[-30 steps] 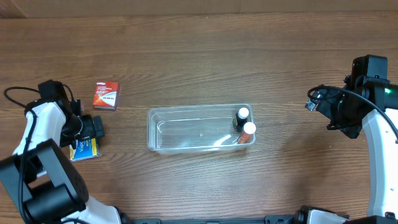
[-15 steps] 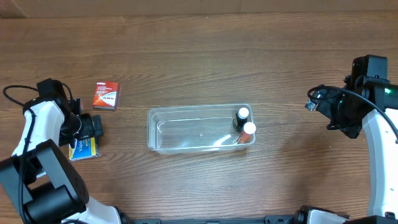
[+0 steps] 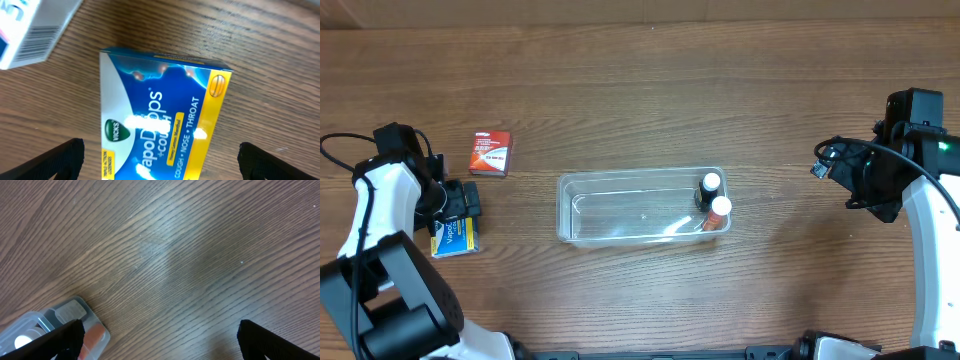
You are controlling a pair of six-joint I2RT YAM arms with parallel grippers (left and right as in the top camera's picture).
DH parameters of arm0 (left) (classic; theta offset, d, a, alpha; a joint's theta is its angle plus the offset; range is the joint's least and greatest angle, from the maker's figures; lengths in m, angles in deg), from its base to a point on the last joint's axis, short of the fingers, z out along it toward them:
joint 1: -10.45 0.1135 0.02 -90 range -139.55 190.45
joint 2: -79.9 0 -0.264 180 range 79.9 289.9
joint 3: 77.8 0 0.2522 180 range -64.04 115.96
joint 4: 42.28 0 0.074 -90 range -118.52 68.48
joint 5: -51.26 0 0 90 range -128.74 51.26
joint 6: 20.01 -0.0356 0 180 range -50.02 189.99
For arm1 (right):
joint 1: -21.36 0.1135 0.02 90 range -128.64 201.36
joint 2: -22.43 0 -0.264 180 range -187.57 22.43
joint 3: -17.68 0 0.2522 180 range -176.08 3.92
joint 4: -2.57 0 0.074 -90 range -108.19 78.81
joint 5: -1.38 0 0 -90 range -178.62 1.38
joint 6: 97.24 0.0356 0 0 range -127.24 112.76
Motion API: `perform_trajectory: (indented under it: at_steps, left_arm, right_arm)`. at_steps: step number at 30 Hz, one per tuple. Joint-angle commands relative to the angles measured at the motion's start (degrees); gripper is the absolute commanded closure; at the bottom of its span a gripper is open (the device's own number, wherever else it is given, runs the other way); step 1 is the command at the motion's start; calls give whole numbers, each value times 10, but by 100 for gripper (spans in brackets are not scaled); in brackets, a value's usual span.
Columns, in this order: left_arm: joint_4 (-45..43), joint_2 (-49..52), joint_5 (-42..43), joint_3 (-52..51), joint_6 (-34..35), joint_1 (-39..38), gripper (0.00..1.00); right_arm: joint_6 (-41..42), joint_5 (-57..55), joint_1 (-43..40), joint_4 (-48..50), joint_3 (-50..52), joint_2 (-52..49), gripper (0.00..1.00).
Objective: Pack container
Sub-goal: 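Reach the left gripper to the blue VapoDrops box and grasp it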
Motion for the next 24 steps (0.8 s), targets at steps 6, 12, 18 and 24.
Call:
perform_trajectory:
  at_steps: [6, 12, 18, 24]
  left_arm:
    - [-27, 76, 13, 6, -8, 15, 0]
    - [-33, 76, 88, 6, -8, 14, 7]
    - [-29, 76, 88, 6, -8, 14, 27]
    - [-11, 76, 87, 18, 5, 14, 24]
  right_arm:
    - [-2, 1, 0, 2, -1, 2, 0]
    - [-2, 1, 0, 1, -1, 2, 0]
    - [-2, 1, 0, 1, -1, 2, 0]
    - [-2, 1, 0, 2, -1, 2, 0]
